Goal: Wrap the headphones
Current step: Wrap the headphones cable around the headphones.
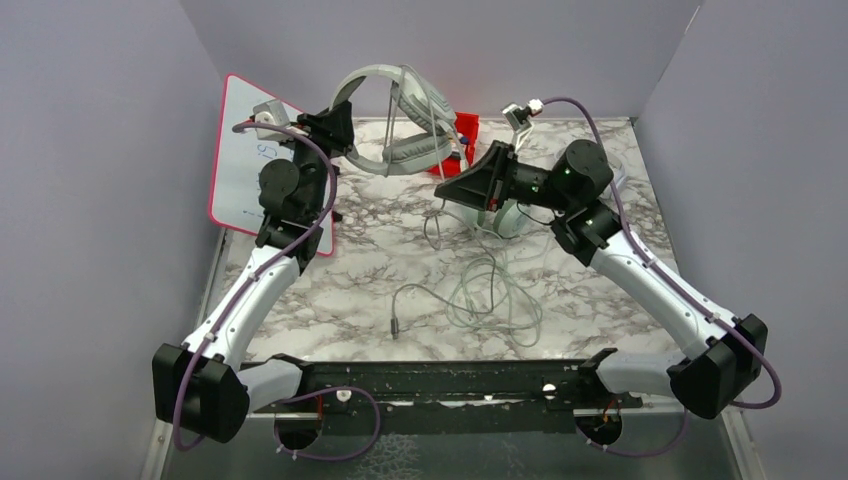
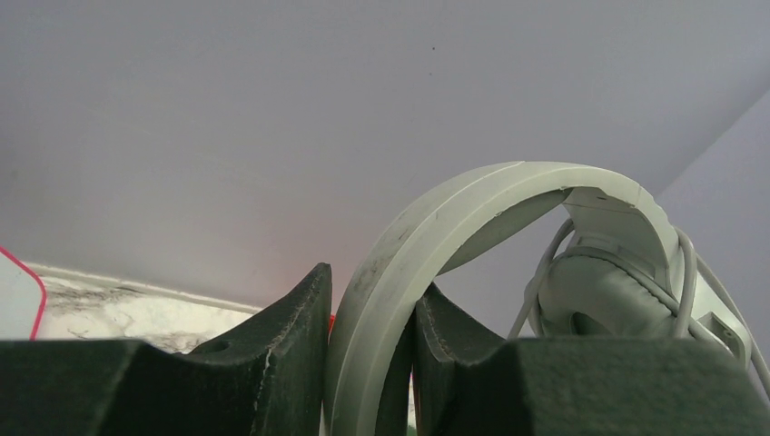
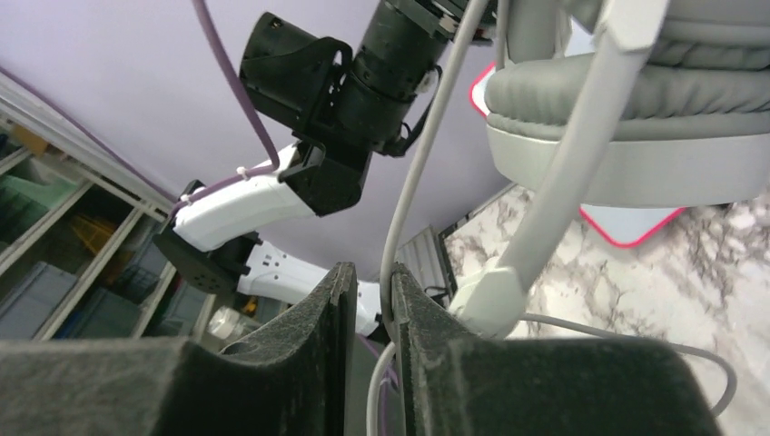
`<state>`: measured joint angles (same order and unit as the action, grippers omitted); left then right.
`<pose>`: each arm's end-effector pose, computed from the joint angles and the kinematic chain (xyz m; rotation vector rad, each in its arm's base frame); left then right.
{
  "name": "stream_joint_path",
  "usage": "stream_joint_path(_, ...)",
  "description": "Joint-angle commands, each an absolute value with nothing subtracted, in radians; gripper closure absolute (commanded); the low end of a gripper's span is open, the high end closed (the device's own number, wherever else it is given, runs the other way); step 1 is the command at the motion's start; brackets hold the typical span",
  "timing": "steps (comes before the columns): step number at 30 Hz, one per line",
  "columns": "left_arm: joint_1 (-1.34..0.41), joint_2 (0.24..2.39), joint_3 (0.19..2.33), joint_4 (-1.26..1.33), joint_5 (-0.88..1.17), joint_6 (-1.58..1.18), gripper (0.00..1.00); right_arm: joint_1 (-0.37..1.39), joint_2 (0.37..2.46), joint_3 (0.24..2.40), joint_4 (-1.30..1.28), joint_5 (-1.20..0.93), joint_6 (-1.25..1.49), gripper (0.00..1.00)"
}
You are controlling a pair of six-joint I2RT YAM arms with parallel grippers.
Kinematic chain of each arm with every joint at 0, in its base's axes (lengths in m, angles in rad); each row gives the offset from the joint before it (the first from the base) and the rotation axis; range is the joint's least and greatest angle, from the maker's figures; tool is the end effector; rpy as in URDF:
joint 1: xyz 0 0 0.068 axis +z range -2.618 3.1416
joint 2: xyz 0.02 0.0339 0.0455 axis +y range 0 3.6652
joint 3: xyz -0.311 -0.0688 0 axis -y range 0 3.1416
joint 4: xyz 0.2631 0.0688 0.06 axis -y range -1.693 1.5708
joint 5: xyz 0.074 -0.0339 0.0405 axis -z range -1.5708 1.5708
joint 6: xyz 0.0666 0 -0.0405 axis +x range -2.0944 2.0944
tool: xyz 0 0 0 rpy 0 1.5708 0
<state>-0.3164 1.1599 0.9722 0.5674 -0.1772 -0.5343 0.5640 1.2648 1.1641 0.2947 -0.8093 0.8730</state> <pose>0.2841 -0.0807 0.4602 -0.2895 1.1868 -0.6396 0.2378 0.2074 0.4664 -0.5403 1.6007 1.6822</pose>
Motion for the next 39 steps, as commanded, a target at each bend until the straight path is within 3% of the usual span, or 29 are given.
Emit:
stream_joint_path(1,-0.319,1.141,1.028,0.684,-0.271,-0.713,1.00,0.638,1.209,1.169,0.262,-0.620,0.716,0.73)
stream_joint_path(9,-0.320,1.121,1.056,0.684,-0.262,-0.810,1.00,0.738,1.200,1.129,0.269,-0.446,0.611,0.58)
stream_joint_path(20,-0.319,1.079,1.095,0.683,-0.285,-0.873,1.00,0.807,1.221,1.088,0.307,-0.399,0.562,0.53)
stream_joint_path(23,-0.320,1.073,1.105,0.683,-0.284,-0.890,1.00,0.810,1.236,1.084,0.324,-0.408,0.562,0.63)
stream_joint_path(26,-0.320,1.068,1.119,0.681,-0.294,-0.909,1.00,0.811,1.255,1.074,0.345,-0.416,0.570,0.86)
stream_joint_path(28,-0.319,1.065,1.136,0.673,-0.306,-0.927,1.00,0.814,1.267,1.054,0.365,-0.428,0.579,0.94)
stream_joint_path(34,-0.320,1.078,1.234,0.576,-0.356,-1.029,1.00,0.828,1.297,0.854,0.456,-0.437,0.617,0.98)
stream_joint_path(39,-0.320,1.093,1.313,0.536,-0.381,-1.067,1.00,0.830,1.292,0.654,0.452,-0.292,0.561,0.99)
